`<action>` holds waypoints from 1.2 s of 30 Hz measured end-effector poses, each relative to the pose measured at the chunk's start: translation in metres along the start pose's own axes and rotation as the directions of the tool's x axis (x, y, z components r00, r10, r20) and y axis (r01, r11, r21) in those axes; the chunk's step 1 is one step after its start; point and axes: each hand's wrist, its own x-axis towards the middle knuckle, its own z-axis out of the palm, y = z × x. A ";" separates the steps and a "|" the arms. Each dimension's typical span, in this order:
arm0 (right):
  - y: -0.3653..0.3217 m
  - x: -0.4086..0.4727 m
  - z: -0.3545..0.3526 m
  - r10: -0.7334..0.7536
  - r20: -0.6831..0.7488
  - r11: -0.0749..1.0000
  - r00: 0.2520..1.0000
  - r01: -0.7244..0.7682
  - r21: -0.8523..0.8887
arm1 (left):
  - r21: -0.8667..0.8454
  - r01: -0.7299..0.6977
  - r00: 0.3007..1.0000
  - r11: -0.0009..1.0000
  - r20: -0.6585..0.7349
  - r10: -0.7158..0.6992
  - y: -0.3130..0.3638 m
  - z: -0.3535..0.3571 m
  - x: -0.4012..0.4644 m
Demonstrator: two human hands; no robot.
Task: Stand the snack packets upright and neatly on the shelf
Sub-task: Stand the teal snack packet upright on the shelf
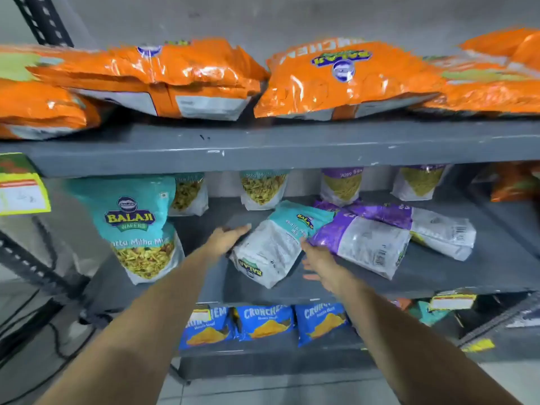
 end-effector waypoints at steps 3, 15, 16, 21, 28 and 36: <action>-0.003 0.009 0.015 0.093 0.099 0.984 0.991 -0.107 0.141 | 0.001 0.109 0.915 0.994 0.390 -0.101 -0.005 0.005 0.002; 0.007 -0.003 0.008 -0.272 0.180 0.934 0.945 0.215 0.285 | -0.259 -0.127 0.973 0.957 0.155 0.171 -0.041 0.017 -0.048; 0.001 -0.002 0.007 -0.313 0.174 0.931 0.934 0.265 0.253 | -0.237 -0.165 0.969 0.957 0.141 0.202 -0.040 0.015 -0.046; -0.029 0.009 0.013 -0.444 0.150 0.896 0.883 0.432 0.106 | -0.155 -0.315 0.946 0.936 0.029 0.323 -0.040 0.012 -0.021; -0.024 0.033 -0.012 -0.274 0.328 0.908 0.904 0.130 0.398 | 0.059 -0.366 0.930 0.929 0.001 0.367 -0.051 0.012 -0.015; -0.008 0.041 -0.004 -0.141 0.350 0.988 0.926 0.155 -0.013 | 0.283 -0.301 0.913 0.911 -0.191 0.361 -0.046 0.027 -0.021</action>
